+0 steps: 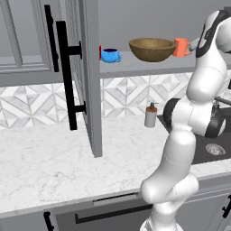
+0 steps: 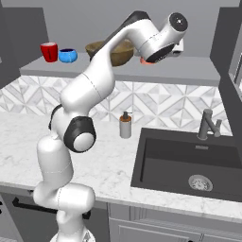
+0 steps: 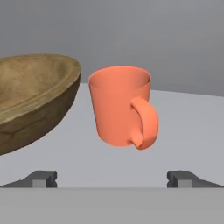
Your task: Gather all objects into one cabinet and sort the glasses and bowls to opposite sides.
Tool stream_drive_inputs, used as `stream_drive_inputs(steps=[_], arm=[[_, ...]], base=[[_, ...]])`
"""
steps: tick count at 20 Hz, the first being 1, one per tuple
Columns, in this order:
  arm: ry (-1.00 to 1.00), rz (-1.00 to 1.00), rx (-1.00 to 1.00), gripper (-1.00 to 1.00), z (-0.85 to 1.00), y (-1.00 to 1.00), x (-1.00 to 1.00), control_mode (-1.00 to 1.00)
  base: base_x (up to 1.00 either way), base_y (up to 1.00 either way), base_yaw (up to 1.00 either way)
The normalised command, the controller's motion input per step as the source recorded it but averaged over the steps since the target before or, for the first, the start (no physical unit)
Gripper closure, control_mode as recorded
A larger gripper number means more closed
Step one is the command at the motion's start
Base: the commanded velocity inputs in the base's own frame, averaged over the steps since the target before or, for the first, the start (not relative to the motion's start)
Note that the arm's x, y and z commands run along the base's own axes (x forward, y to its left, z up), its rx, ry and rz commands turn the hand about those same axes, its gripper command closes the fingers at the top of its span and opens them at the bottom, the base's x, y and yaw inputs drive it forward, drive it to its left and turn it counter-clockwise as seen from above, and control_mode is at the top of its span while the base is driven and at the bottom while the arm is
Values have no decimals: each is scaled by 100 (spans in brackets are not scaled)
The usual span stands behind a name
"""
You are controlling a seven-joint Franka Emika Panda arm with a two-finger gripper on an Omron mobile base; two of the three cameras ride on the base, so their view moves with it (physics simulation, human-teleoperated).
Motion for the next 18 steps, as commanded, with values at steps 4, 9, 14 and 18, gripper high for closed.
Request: stream_drive_inputs(steps=[4, 9, 14, 18], arm=[[0, 7, 0, -100, 0, -23, 24, -100], [-1, 12, 0, -100, -4, -10, 22, -100], [-14, 13, 0, -100, -22, 0, 1, -100], [-14, 9, 0, -100, -16, 0, 1, -100]], base=[[0, 0, 0], [0, 0, 0], [0, 0, 0], [0, 0, 0]])
